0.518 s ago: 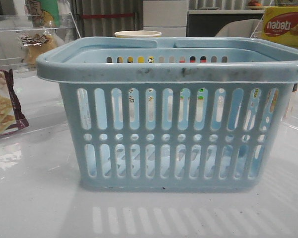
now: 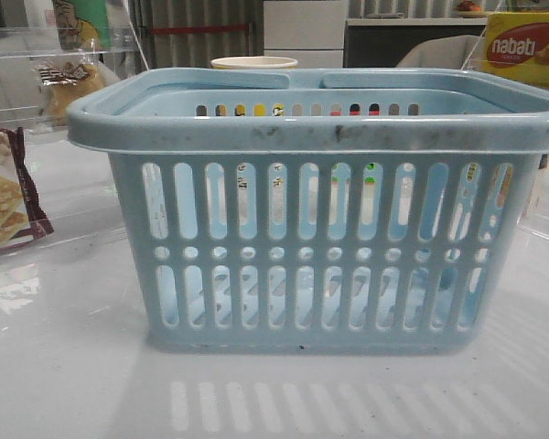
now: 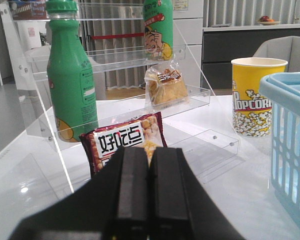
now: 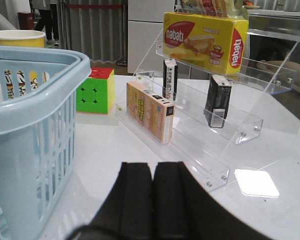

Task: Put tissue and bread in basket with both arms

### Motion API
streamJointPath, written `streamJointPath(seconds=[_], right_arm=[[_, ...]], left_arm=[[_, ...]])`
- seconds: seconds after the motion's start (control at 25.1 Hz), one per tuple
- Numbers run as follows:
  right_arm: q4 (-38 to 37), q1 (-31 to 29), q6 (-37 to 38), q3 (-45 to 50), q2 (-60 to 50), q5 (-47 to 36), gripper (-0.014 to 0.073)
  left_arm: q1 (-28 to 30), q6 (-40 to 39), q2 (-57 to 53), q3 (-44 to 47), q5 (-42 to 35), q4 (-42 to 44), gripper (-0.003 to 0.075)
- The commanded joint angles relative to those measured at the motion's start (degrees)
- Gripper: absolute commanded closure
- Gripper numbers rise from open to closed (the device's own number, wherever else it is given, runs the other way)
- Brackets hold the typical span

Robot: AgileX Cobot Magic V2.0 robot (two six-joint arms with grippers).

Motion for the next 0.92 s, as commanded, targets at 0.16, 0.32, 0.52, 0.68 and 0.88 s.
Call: streamJointPath(seconds=[0.16,0.32,0.52,0.68,0.88], right_arm=[[0.0,-0.3,-0.4,0.0,-1.0,-5.7,0.0537],[0.0,-0.3,-0.4,0.0,-1.0,-5.7,0.0537],[0.0,-0.3,-0.4,-0.4,-1.0,-8.1,0.0537],[0.0,-0.2,-0.4,-6.2,-0.9,-5.8,0.0537],[0.0,-0.2,-0.4,-18.9,0.7,3.8,0.0537]], left_arm=[[-0.3,-0.2,-1.0,0.0,-5.2,-0.5,0.0629],[-0.3,-0.2,-1.0,0.0,-7.3,-0.5,0.0629],[-0.3,-0.2,-1.0,-0.9,-12.2,-0.5,0.0629],[-0.3,-0.2,-1.0,-7.3,-8.9,-0.5,0.0629],[-0.3,-0.2,1.7,-22.1,3.4,-0.5,0.0629]])
